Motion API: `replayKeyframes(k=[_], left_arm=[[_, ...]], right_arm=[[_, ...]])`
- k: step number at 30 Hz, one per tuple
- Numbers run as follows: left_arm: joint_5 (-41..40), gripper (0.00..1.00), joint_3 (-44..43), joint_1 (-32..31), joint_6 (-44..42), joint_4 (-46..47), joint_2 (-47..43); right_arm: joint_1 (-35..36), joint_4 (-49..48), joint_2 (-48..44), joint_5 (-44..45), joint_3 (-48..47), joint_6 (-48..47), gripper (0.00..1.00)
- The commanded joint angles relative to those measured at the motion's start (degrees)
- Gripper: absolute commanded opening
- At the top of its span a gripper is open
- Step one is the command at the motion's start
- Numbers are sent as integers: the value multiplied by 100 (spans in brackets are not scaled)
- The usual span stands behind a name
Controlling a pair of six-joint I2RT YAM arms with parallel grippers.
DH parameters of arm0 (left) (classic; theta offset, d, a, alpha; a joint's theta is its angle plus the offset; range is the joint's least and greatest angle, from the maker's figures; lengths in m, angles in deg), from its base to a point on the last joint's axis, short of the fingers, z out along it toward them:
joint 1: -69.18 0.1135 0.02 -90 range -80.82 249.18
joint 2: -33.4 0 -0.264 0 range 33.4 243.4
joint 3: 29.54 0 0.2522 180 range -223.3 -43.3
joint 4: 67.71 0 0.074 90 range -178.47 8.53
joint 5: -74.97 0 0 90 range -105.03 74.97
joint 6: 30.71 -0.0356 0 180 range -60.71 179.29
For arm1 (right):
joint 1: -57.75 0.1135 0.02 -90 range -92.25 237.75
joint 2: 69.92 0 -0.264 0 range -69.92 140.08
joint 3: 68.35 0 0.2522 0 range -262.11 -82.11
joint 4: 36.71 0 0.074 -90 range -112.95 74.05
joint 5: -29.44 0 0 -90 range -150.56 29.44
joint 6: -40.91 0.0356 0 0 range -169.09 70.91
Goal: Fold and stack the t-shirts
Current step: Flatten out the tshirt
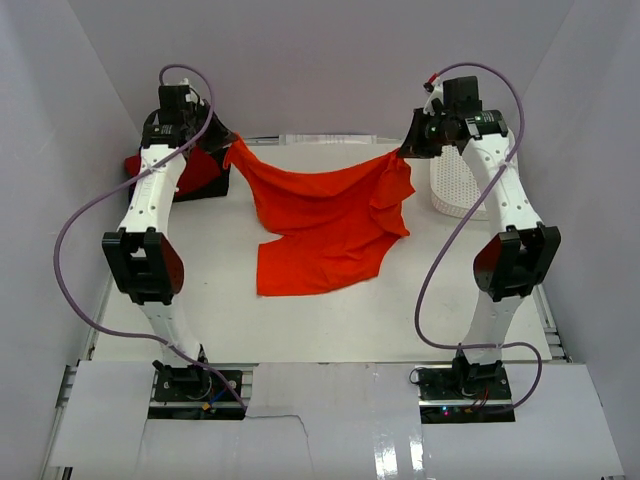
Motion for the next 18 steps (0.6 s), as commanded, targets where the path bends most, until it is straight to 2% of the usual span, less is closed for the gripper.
replayKeyframes(k=[1,2,3,5,6,8,9,13,15,17,18], left_arm=[[501,0,-818,-96,-202,-418,-481],[484,0,-478,-114,-238,-358,-761],[483,0,657,-114,-247,-236,-1564],[518,0,2050,-114,-212,309,-2552],[545,0,3319,-114,-151,406,-3488],[650,0,4451,-149,77,486,-4302],[720,0,5492,-158,191,478,-4984],[1115,0,7272,-219,746,83,-5806],[1380,0,7610,-228,922,-93,-5949],[1310,38,7708,-237,905,-436,-6107],[1275,97,7656,-228,852,-637,-6099]], right_arm=[[70,-445,-689,-230,421,50,8],[70,-534,-814,-204,659,42,8],[70,-605,-919,-186,1079,-2,8],[70,-693,-1157,-186,1415,-46,8],[79,-719,-1219,-186,1713,-90,8],[88,-728,-1360,-178,1943,-125,8],[105,-728,-1386,-169,2101,-152,8],[175,-571,-1360,-151,2059,-196,8],[228,-404,-1299,-99,1936,-231,8],[237,-316,-1228,-72,1769,-248,8],[246,-289,-1211,-63,1742,-257,8]])
